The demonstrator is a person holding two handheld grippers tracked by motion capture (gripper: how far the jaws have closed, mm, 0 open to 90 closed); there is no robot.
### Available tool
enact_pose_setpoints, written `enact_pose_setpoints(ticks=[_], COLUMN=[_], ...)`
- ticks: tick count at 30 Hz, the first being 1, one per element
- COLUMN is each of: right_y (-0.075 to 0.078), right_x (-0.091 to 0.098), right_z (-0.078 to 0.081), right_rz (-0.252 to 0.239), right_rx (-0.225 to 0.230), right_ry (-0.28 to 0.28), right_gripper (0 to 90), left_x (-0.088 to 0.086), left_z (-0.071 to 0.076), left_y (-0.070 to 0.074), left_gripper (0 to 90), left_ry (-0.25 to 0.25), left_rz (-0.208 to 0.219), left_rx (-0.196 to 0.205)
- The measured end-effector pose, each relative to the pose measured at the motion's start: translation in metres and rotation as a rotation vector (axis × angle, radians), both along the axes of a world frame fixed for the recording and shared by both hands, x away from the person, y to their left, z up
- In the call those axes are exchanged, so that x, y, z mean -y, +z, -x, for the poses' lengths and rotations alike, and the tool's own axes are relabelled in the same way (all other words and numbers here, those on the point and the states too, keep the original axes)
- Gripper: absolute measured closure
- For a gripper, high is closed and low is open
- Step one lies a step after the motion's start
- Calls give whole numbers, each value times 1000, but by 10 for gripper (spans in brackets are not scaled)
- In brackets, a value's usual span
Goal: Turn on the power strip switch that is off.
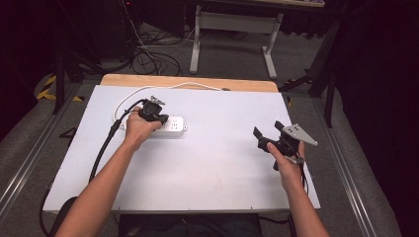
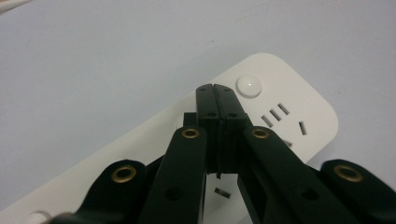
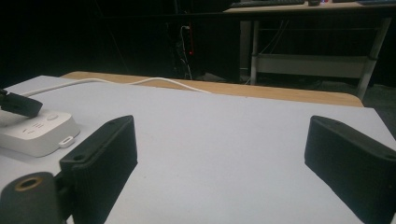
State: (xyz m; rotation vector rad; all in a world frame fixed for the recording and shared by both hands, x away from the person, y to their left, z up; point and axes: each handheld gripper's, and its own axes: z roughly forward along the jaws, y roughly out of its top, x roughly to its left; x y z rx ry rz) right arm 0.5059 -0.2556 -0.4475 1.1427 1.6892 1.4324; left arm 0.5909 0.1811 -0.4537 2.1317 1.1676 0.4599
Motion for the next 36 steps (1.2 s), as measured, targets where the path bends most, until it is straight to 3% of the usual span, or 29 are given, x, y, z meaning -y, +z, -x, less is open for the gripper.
enact_pose_setpoints(ticks=[7, 11, 15, 26, 28, 31, 36], right_y=[0, 0, 0, 1, 1, 2, 2], right_x=[2, 1, 1, 2, 1, 1, 1], right_z=[-1, -1, -1, -1, -1, 0, -1], right_rz=[-9, -10, -11, -17, -15, -13, -12], right_rx=[-1, -1, 1, 2, 4, 5, 5], right_ry=[-8, -7, -7, -8, -7, -6, -3], right_gripper=[99, 100, 101, 101, 102, 102, 102], left_x=[-16, -16, -15, -14, -14, -16, -13], left_z=[-2, -3, -4, -3, -3, -4, -2], left_y=[5, 1, -1, -4, -4, -4, -6], left_gripper=[900, 900, 900, 900, 900, 900, 900], left_ry=[31, 23, 25, 41, 59, 65, 60], left_rz=[105, 64, 50, 62, 25, 55, 41], left_rx=[19, 8, 4, 13, 27, 19, 36])
